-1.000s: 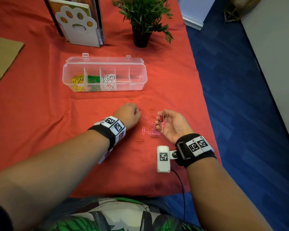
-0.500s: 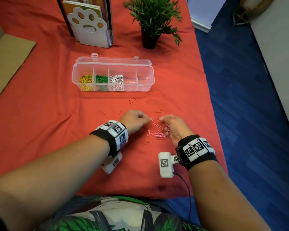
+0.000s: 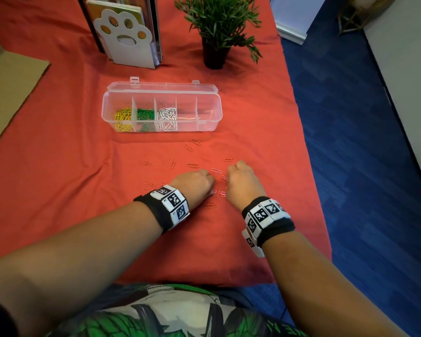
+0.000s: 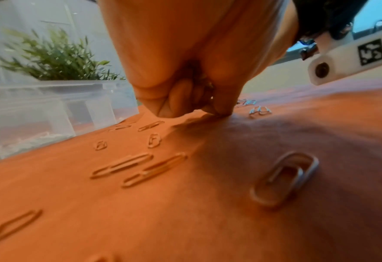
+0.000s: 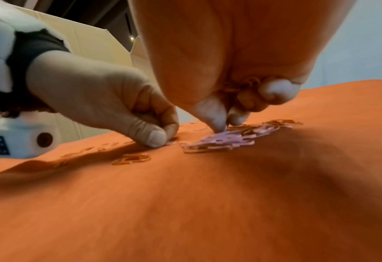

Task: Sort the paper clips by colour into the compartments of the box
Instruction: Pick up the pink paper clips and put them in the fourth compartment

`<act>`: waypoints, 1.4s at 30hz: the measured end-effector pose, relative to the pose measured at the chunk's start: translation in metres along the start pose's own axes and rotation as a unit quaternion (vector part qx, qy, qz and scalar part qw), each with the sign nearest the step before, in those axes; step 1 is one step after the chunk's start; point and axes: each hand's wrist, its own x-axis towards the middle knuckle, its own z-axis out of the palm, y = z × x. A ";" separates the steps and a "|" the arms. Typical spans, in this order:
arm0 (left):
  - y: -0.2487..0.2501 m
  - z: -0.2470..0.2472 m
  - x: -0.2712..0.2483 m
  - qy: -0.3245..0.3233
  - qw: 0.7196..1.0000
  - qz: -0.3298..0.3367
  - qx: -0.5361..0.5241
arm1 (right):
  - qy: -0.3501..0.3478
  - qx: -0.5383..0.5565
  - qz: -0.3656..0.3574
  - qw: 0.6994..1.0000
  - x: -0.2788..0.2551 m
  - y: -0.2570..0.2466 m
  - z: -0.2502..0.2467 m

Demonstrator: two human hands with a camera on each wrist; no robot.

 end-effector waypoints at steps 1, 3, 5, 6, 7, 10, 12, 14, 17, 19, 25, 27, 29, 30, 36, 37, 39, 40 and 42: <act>0.001 0.000 0.000 -0.001 1.000 0.004 0.014 | 0.005 0.029 0.003 1.000 0.001 0.002 -0.001; 0.002 0.000 -0.002 -0.001 1.000 0.009 0.025 | 0.003 0.146 0.051 0.988 0.005 0.008 -0.006; 0.003 0.000 -0.003 0.003 1.000 0.004 0.023 | -0.004 0.304 0.124 0.945 0.006 0.015 -0.012; 0.003 0.000 -0.004 0.008 1.000 0.000 0.021 | -0.005 0.399 0.160 0.903 0.004 0.017 -0.016; 0.004 0.001 -0.005 0.016 1.000 -0.003 0.019 | -0.011 0.496 0.189 0.847 0.001 0.019 -0.020; 0.007 0.002 -0.009 0.023 1.000 -0.003 0.013 | -0.047 0.722 0.236 0.648 -0.010 0.025 -0.033; 0.009 0.003 -0.010 0.016 1.000 -0.009 0.009 | -0.063 0.790 0.257 0.553 -0.015 0.028 -0.037; 0.010 0.004 -0.011 0.006 1.000 -0.021 0.007 | -0.069 0.797 0.268 0.536 -0.017 0.028 -0.036; 0.009 0.007 -0.011 -0.006 1.000 -0.028 0.006 | -0.065 0.689 0.257 0.675 -0.018 0.024 -0.028; 0.008 0.010 -0.012 -0.013 0.999 -0.032 0.013 | -0.056 0.504 0.204 0.838 -0.017 0.020 -0.022; 0.005 0.007 -0.015 0.058 0.984 -0.057 -0.159 | -0.019 0.105 0.047 0.993 -0.025 0.003 0.002; 0.001 0.001 -0.014 0.080 0.946 -0.092 -0.300 | 0.007 0.043 0.025 0.999 -0.027 -0.004 0.005; 0.001 -0.008 -0.014 0.089 0.850 -0.174 -0.489 | 0.014 0.006 0.010 1.000 -0.028 -0.009 0.006; 0.002 -0.012 -0.013 0.096 0.777 -0.212 -0.584 | 0.005 -0.004 0.008 1.000 -0.027 -0.011 0.006; 0.004 -0.034 -0.006 0.090 0.535 -0.237 -0.806 | -0.012 0.249 0.095 0.964 -0.014 -0.001 -0.005; 0.003 -0.035 -0.004 0.083 0.525 -0.232 -0.815 | -0.013 0.321 0.124 0.939 -0.012 0.003 -0.009; 0.003 -0.039 0.001 0.063 0.515 -0.223 -0.825 | -0.006 0.465 0.174 0.868 -0.011 0.011 -0.016; 0.004 -0.041 0.003 0.053 0.511 -0.222 -0.829 | -0.008 0.535 0.192 0.823 -0.011 0.015 -0.021; 0.007 -0.045 0.010 0.040 0.508 -0.234 -0.828 | -0.023 0.670 0.223 0.708 -0.013 0.023 -0.031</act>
